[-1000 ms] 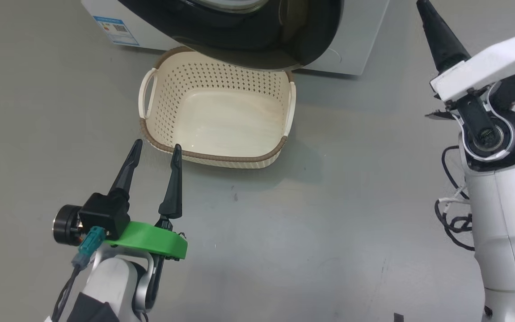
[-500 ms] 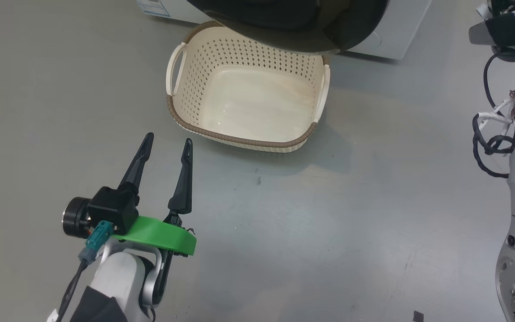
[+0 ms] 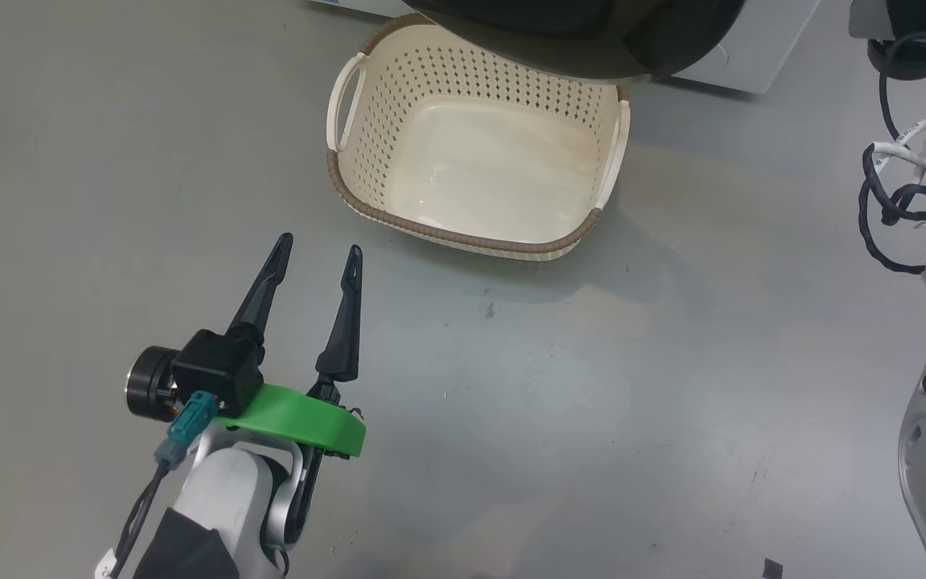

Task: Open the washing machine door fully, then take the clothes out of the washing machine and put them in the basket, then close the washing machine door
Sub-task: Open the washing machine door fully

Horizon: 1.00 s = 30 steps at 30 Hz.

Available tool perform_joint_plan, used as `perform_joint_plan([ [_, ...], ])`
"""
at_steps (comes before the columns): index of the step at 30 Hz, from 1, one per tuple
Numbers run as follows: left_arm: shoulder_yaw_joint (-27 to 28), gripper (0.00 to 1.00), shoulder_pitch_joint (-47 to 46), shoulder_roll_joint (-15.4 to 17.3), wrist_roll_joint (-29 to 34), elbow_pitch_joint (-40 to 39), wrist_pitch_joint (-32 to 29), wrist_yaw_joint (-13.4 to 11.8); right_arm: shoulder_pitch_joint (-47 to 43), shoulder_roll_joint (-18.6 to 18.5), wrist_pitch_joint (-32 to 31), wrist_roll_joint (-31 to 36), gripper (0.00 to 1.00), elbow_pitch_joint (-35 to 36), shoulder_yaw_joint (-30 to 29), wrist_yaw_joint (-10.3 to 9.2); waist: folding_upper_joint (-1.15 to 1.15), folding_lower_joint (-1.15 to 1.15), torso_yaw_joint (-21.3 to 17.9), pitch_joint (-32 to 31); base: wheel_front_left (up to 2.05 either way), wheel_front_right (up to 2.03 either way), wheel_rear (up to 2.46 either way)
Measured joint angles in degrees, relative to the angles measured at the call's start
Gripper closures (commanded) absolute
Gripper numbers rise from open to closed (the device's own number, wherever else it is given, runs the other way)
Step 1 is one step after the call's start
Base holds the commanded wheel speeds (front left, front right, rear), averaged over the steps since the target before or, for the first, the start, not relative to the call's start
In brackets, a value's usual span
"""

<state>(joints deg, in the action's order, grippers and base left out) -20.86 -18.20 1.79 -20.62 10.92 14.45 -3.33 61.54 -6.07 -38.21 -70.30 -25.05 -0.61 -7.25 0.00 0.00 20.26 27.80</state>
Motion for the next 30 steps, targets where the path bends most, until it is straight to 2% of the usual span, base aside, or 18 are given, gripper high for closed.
perform_joint_plan([
  [14,-0.38,0.00,-0.91,-0.10,-1.04,0.02,0.00,-0.66,3.08,0.26,-5.53,-1.40,1.00,-9.54,-0.49,0.00,0.00,0.00,0.72,0.66,0.00,0.00,0.00],
  [20,-0.44,0.00,-1.01,-0.11,-1.05,0.16,0.00,-0.99,3.44,0.82,-8.16,-4.21,1.00,-13.84,-1.41,0.00,0.00,0.00,0.58,0.27,0.00,0.00,0.00],
  [30,-0.69,0.00,-1.26,-0.12,-1.07,0.91,0.00,-1.16,3.87,0.96,-10.70,-6.92,1.00,-17.07,-1.91,0.00,0.00,0.00,0.51,-0.94,0.00,0.00,0.00],
])
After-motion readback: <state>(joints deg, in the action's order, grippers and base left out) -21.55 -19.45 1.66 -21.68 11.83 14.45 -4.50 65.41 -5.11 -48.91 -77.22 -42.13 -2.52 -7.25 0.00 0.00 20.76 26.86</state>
